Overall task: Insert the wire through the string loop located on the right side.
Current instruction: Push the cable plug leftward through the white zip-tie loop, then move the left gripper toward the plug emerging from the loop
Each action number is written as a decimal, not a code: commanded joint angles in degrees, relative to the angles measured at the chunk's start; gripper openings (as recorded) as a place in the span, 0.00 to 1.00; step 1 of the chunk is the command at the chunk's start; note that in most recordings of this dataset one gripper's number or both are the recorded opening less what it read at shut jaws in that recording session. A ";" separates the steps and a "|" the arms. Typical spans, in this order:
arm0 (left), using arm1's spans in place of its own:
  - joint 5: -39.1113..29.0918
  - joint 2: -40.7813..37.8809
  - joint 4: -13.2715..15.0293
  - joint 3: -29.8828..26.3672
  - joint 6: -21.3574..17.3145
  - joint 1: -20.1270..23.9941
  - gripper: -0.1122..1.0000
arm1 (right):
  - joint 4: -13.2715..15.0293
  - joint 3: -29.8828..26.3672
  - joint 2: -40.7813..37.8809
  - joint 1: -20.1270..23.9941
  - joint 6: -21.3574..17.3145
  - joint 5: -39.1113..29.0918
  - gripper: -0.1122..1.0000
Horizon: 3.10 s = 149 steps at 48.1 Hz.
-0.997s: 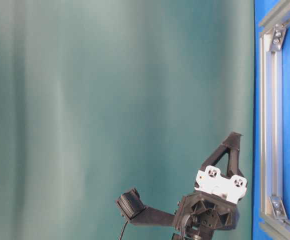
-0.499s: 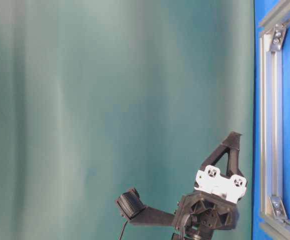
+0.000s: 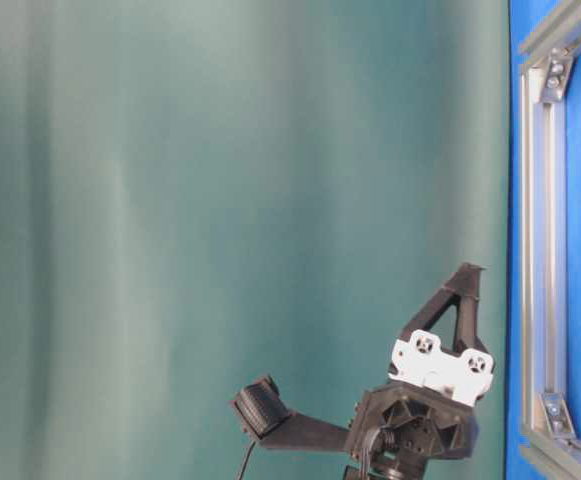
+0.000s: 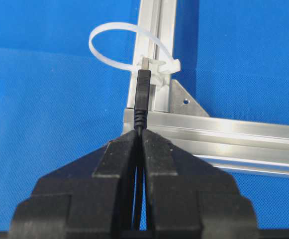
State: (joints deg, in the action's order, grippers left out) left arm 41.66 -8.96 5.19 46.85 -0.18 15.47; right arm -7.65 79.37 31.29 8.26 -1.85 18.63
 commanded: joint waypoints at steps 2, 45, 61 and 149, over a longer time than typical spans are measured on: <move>0.62 1.67 -0.18 -1.05 -0.09 -0.18 0.10 | -0.09 -0.62 0.09 -0.09 0.00 0.53 0.07; 0.53 1.67 -0.18 -1.05 -0.09 -0.18 0.10 | -0.09 -0.88 -0.18 0.35 0.00 1.23 0.07; 0.62 1.67 -0.09 -1.14 0.00 -0.18 0.10 | -0.09 -2.81 -7.56 0.79 0.00 8.26 0.07; 1.93 1.58 -0.18 -0.18 1.14 -23.55 0.10 | -0.09 -8.44 -18.11 0.79 0.09 14.68 0.07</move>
State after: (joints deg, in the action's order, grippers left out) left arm 43.07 -8.88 5.19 47.72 0.97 -7.91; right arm -7.65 71.89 12.83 9.05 -1.85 32.70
